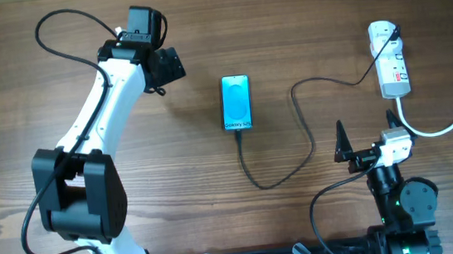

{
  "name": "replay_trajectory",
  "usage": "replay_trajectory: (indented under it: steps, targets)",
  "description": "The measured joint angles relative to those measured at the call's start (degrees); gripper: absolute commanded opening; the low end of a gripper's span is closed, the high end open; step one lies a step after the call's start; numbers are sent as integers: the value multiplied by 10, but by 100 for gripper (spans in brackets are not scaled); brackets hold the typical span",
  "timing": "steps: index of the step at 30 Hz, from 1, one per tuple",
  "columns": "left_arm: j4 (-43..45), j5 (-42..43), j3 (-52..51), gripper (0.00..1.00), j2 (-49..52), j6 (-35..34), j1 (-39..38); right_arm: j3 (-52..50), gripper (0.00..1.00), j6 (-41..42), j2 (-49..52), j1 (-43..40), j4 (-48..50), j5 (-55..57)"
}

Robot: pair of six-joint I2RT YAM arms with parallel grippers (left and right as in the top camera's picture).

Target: Plug charger to phone and switch on socket

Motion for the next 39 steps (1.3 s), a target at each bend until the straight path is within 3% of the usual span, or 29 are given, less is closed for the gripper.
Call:
replay_trajectory:
  steps: [9, 16, 23, 29, 35, 39]
  targets:
    - [17, -2, -41, 100, -38, 0, 0, 0, 100, 0, 0, 0, 0, 0]
    - [108, -5, -202, 100, -177, 0, 0, 0, 100, 0, 0, 0, 0, 0]
    - [107, -9, -324, 100, -345, 5, 0, 0, 100, 0, 0, 0, 0, 0]
    - [110, -2, -394, 100, -505, 53, 0, 0, 100, 0, 0, 0, 0, 0]
    - [120, 9, -480, 100, -589, 75, 4, 0, 100, 0, 0, 0, 0, 0]
    - [188, 11, -536, 100, -633, 97, 5, 0, 100, 0, 0, 0, 0, 0]
